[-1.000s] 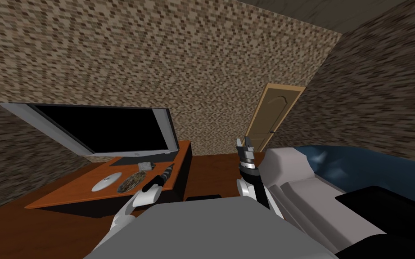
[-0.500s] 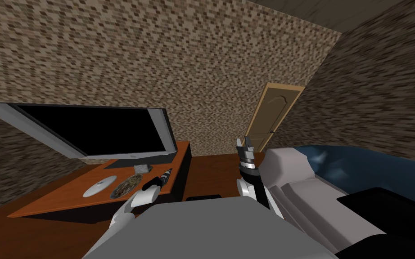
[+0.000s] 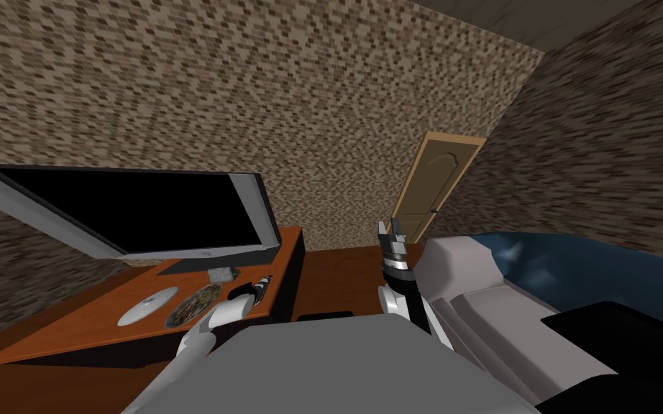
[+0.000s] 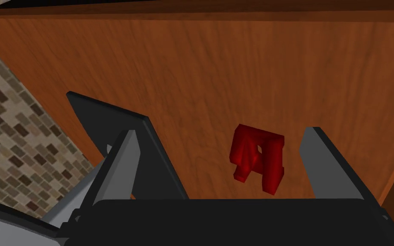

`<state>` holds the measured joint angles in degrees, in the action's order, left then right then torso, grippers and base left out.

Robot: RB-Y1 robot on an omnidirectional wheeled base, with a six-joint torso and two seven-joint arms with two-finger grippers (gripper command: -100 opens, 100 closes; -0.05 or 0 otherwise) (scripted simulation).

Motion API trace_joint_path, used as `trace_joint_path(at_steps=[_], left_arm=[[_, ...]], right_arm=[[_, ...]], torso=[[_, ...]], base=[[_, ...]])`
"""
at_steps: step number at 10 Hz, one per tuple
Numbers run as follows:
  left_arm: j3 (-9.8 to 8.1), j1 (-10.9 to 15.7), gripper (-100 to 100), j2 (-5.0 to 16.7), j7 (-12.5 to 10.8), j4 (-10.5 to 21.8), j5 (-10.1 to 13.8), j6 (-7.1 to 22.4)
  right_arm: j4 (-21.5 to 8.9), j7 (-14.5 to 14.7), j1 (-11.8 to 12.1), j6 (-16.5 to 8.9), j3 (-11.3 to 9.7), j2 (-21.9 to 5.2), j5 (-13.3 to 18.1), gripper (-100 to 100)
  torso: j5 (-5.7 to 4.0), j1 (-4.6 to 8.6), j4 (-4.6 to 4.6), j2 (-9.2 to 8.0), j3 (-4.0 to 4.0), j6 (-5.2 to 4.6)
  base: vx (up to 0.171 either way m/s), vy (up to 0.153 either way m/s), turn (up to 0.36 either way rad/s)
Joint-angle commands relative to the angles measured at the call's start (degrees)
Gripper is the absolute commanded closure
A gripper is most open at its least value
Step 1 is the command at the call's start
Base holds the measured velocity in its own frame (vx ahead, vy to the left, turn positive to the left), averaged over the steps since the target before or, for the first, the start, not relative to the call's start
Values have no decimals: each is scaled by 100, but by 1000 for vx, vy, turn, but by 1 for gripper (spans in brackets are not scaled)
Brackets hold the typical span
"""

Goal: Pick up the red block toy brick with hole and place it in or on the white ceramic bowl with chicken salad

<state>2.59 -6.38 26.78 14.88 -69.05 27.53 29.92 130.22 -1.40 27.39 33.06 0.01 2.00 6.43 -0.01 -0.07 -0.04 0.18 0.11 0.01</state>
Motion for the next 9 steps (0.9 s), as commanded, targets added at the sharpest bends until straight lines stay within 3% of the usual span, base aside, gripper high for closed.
trace_joint_path(at_steps=[1, 9], left_arm=[[-2, 15, -100, 50, 13, 55, 84, 206], [29, 533, -100, 298, 152, 1089, 847, 1320]], right_arm=[[0, 0, 0, 0, 0, 0, 0, 0], [0, 0, 0, 0, 1, -1, 0, 0]], torso=[[0, 0, 0, 0, 0, 0], [4, -18, -1, 5, 3, 1]], base=[[37, 8, -18], [52, 39, -27]])
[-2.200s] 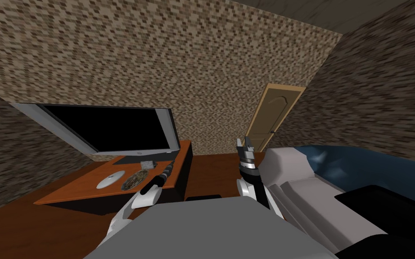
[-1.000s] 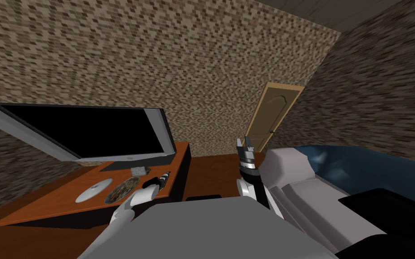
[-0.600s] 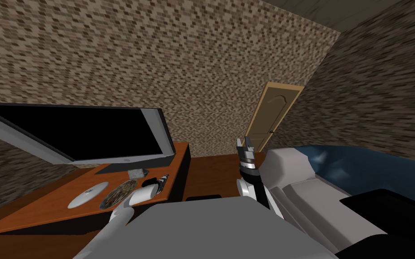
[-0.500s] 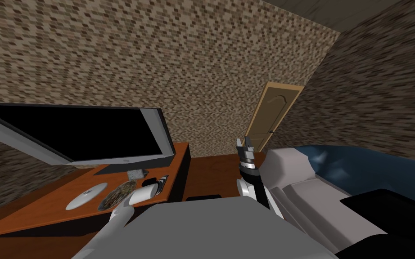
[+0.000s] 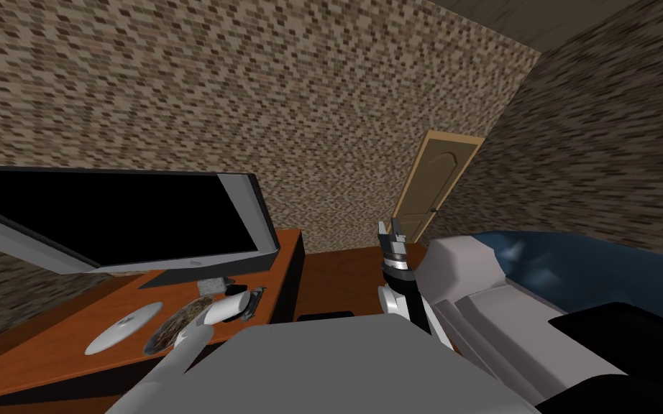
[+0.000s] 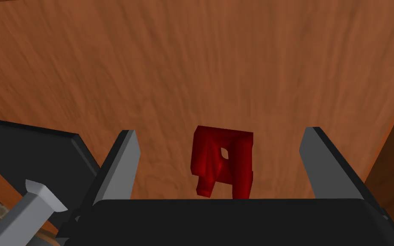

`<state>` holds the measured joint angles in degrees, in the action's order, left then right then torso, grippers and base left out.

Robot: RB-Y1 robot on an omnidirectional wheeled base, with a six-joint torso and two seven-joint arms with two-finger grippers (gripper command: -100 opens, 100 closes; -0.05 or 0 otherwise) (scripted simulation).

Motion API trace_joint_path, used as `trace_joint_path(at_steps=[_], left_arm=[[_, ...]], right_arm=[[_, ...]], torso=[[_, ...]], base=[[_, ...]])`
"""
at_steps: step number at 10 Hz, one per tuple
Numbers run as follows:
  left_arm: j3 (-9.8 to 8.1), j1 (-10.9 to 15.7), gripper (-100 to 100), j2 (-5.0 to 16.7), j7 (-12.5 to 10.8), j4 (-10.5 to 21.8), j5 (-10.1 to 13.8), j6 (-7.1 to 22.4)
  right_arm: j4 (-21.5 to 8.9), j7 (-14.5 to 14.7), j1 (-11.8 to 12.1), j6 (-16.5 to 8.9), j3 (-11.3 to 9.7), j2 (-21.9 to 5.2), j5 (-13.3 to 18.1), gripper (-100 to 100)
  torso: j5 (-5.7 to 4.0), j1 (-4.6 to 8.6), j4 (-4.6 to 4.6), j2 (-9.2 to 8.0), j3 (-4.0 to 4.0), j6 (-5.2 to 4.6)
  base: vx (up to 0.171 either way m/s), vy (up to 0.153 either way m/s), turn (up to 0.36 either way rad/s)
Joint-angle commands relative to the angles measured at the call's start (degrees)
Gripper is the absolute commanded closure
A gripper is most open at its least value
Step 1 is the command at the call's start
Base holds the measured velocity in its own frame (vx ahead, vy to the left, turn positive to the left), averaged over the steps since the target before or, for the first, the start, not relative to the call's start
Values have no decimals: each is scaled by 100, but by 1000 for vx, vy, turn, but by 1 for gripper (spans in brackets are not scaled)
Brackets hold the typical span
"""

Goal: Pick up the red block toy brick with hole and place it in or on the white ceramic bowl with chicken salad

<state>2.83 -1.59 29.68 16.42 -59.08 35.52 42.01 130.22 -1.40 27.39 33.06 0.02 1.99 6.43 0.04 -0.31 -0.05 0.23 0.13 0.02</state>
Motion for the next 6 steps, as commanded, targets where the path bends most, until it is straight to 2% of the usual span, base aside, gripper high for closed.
trace_joint_path(at_steps=[1, 3, 5, 6], left_arm=[[7, 113, -100, 43, 13, 214, 146, 237], [11, 208, -100, 112, 35, 417, 311, 436], [17, 296, -100, 193, 59, 628, 501, 640], [18, 292, -100, 166, 57, 601, 448, 566]], right_arm=[[0, 0, 0, 0, 0, 0, 0, 0], [0, 0, 0, 0, 0, 0, 0, 0], [0, 0, 0, 0, 0, 0, 0, 0], [0, 0, 0, 0, 0, 0, 0, 0]], torso=[[0, 0, 0, 0, 0, 0], [0, 3, 0, -2, -1, 0], [2, -9, 2, -7, -4, 0], [3, -12, 1, -6, -4, 1]], base=[[66, 76, -38], [43, 64, -25], [41, 105, -35], [21, 47, -12]])
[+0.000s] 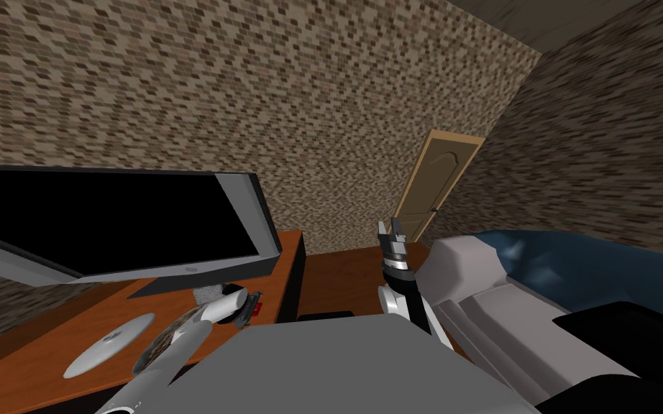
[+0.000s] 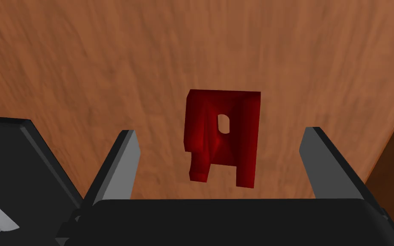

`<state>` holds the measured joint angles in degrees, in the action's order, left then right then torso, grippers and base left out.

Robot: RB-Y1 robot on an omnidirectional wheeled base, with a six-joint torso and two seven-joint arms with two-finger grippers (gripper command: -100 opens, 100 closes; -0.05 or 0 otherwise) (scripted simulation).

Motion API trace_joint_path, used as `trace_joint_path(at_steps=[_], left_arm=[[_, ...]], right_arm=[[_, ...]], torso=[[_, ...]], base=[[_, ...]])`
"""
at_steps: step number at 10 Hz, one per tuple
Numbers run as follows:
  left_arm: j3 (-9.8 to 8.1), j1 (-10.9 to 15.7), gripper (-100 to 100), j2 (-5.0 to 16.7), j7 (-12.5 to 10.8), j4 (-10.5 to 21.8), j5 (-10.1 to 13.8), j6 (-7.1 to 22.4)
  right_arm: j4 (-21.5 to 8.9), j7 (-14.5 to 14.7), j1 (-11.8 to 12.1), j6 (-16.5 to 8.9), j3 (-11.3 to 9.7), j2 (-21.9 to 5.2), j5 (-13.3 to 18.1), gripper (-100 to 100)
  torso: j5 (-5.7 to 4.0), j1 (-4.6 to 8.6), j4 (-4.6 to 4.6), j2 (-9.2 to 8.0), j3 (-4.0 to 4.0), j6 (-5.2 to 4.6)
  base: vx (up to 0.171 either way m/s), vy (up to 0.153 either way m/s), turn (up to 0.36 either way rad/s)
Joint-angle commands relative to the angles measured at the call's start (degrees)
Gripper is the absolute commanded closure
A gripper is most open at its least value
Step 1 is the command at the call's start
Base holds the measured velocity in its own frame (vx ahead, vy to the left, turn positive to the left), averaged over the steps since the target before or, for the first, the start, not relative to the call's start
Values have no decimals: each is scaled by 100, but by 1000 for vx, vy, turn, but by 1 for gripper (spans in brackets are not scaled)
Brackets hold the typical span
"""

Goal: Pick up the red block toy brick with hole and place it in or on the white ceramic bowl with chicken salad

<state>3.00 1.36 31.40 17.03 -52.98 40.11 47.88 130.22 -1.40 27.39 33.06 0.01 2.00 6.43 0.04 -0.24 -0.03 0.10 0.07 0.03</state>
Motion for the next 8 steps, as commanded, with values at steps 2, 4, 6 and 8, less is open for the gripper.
trace_joint_path(at_steps=[2, 4, 6, 8], left_arm=[[7, 43, -100, -156, -56, 178, -133, -169], [16, 96, -100, -350, -125, 403, -298, -378], [17, 62, 100, -299, -124, 301, -267, -312], [20, 58, 100, -297, -119, 304, -267, -302]], right_arm=[[0, 0, 0, 0, 0, 0, 0, 0], [0, 0, -1, 0, 0, 0, 0, 0], [0, 0, 0, 0, -1, 1, 0, 0], [0, 0, 0, 0, -1, 1, 0, 0]], torso=[[-4, 14, 2, -6, -4, 0], [-1, 2, 2, -9, -6, -1], [-6, 20, 4, -14, -9, 0], [-5, 22, 6, -10, -8, 0]], base=[[0, 24, -26], [-8, 45, -84], [-4, 2, -14], [0, 0, 0]])
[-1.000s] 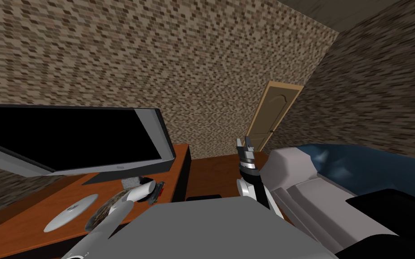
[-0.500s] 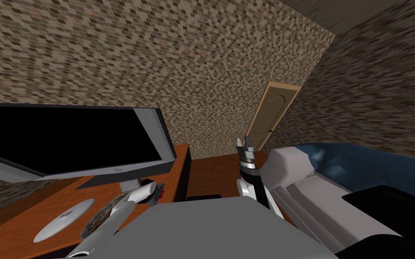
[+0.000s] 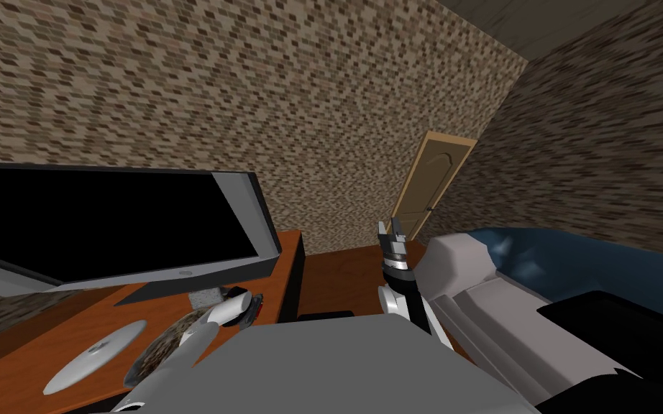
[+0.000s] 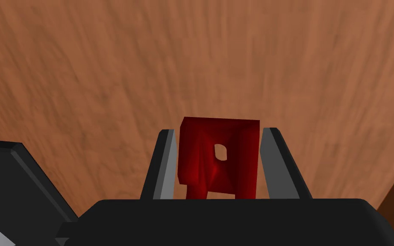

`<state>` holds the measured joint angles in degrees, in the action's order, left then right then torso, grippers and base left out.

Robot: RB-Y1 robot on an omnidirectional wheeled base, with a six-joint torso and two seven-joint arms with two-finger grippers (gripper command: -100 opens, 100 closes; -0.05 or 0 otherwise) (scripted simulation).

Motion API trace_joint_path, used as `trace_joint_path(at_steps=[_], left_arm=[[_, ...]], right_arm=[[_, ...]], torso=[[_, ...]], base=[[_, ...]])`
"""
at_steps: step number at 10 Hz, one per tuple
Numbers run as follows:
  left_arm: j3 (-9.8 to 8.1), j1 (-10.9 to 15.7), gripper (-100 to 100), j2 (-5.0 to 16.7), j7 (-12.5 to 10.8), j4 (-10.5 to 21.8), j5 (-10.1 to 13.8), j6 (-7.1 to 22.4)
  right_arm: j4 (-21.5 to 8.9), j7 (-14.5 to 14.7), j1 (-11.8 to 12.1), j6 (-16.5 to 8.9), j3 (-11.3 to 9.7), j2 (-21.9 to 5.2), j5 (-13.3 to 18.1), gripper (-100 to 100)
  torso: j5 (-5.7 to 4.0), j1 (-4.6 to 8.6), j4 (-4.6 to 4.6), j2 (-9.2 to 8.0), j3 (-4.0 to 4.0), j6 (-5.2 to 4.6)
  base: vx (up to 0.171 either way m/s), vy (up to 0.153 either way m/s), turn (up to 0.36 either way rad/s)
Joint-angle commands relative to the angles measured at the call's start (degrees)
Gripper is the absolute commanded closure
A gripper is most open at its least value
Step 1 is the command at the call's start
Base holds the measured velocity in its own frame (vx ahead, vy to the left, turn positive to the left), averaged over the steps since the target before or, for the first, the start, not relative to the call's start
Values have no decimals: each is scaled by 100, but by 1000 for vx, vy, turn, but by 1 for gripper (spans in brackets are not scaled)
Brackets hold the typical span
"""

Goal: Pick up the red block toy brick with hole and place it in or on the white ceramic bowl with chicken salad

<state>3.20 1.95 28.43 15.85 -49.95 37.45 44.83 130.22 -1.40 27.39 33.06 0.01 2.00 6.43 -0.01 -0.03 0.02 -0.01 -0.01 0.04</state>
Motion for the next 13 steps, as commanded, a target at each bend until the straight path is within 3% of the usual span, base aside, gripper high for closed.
trace_joint_path(at_steps=[1, 2, 3, 4, 5, 6, 7, 8, 13], left_arm=[[0, 0, 100, 0, 0, 0, 0, 0], [-1, 1, 100, 0, -1, -1, 1, -2], [-1, 1, 0, 0, -1, -1, 1, -3], [-14, -28, 100, 180, 77, -169, 167, 177], [-18, -49, 100, 258, 105, -259, 232, 260], [-6, -50, 100, 184, 63, -210, 153, 170], [-9, -55, 0, 197, 61, -229, 159, 195], [16, -12, 100, 324, 24, -301, 145, 192], [169, -9, 100, 686, -67, -377, 231, 320]], right_arm=[[0, 0, 0, 0, 0, 0, 0, 0], [0, 0, 0, 0, 0, 0, 0, 0], [0, 0, 0, 0, 0, 0, 0, 0], [0, 0, 0, 0, 0, 0, 0, 0], [0, 0, 1, 0, 0, 0, 0, 0], [0, 0, 0, 0, 0, 0, 0, 0], [0, 0, 0, 0, 0, 0, 0, 0], [0, 0, 0, 0, 0, 0, 0, 0], [0, 0, -1, 0, -2, 2, 0, 0]], torso=[[0, 0, 0, 0, 0, 0], [0, 0, -1, 1, 1, 0], [0, 0, -1, 1, 1, -1], [0, 0, -2, 1, 1, -1], [-6, 4, -1, 4, 2, 7], [-5, 13, -2, 5, 3, 4], [-1, 9, -3, 4, 3, 0], [0, 3, -3, 3, 3, 0], [-16, 89, 3, -18, -10, -13]], base=[[0, 0, 0], [0, 0, 0], [0, 0, 0], [14, -20, 130], [18, -41, 109], [7, -19, 20], [0, 0, 0], [-41, -117, -52], [-37, -192, -95]])
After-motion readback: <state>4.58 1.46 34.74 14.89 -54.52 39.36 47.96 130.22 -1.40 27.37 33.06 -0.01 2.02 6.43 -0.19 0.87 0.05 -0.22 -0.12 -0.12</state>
